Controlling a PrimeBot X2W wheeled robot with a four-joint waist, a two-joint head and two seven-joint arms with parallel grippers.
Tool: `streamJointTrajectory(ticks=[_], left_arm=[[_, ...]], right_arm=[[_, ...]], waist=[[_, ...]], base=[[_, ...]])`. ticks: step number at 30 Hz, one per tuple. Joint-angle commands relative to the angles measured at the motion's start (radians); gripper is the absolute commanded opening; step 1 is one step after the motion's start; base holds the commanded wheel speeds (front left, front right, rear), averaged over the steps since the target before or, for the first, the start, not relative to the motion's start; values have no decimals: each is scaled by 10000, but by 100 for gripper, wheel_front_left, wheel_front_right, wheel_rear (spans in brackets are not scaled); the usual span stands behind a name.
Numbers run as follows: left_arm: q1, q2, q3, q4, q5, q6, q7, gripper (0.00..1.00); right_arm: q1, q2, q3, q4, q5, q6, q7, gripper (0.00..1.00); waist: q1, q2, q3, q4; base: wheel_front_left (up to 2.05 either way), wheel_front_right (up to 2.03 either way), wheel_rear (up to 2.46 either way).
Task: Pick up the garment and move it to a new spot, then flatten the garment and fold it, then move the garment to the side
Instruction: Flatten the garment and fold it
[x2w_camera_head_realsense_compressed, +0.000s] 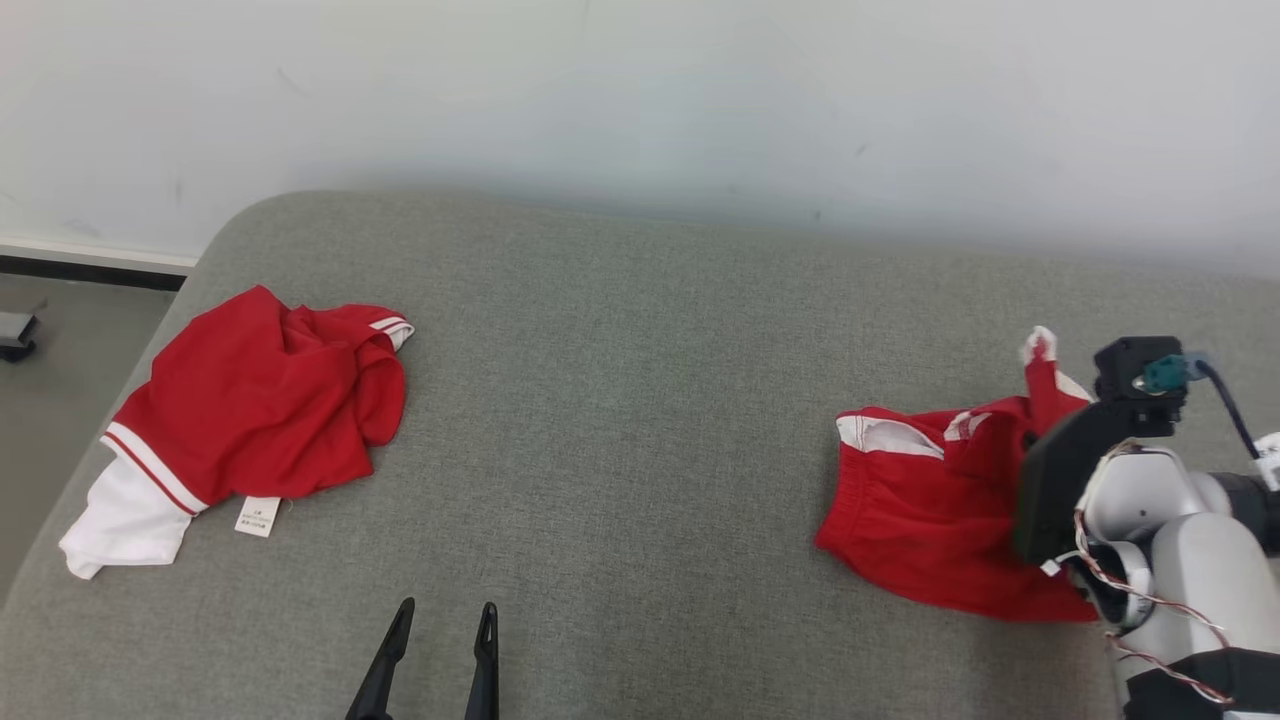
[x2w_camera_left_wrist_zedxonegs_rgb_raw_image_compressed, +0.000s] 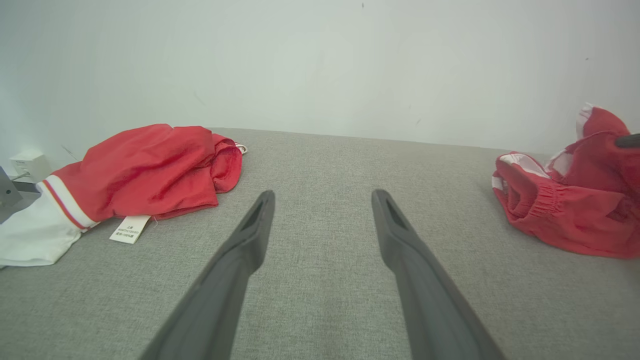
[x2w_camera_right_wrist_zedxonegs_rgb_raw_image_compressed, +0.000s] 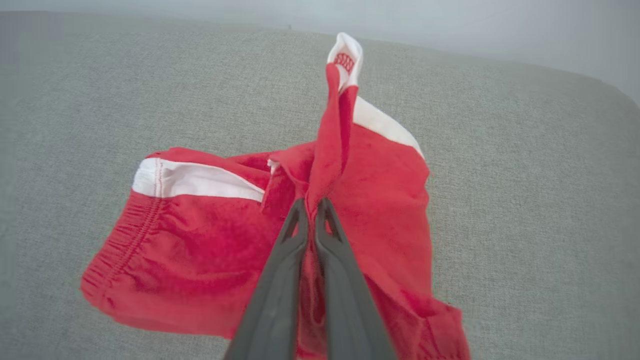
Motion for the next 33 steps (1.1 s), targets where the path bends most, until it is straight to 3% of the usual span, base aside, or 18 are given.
streamJointTrajectory(ticks=[1, 11, 23, 24, 25, 26, 33], left_arm=[[94, -15, 16, -2, -73, 31, -31, 100], [138, -16, -114, 62, -166, 43, -31, 100], [71, -15, -161, 137, -203, 87, -31, 100], [55, -15, -162, 141, -202, 78, -31, 100], [42, -17, -154, 147, -206, 85, -31, 100], [33, -15, -144, 151, -211, 97, -31, 100], [198, -17, -8, 49, -149, 158, -31, 100]], right_arm=[[-23, 118, 151, 32, 126, -27, -8, 0], [-885, 745, 903, 1539, 466, -26, -383, 0], [-1267, 780, 1745, 3052, 1518, -26, -918, 0], [-1305, 779, 1794, 3138, 1599, -26, -1036, 13], [-1332, 781, 1850, 3200, 1683, -26, -1174, 77], [-1381, 781, 1882, 3231, 1785, -26, -1348, 100], [-1626, 773, 1914, 2762, 2857, -27, -2361, 100]], waist=[[1, 0, -31, 34], [1, 0, -61, 451], [1, 0, -22, 799], [1, 0, -21, 804], [1, 0, -23, 804], [1, 0, -30, 798], [1, 0, -268, 521]], base=[[0, 0, 0], [0, 0, 0], [0, 0, 0], [0, 0, 0], [0, 0, 0], [0, 0, 0], [0, 0, 0]])
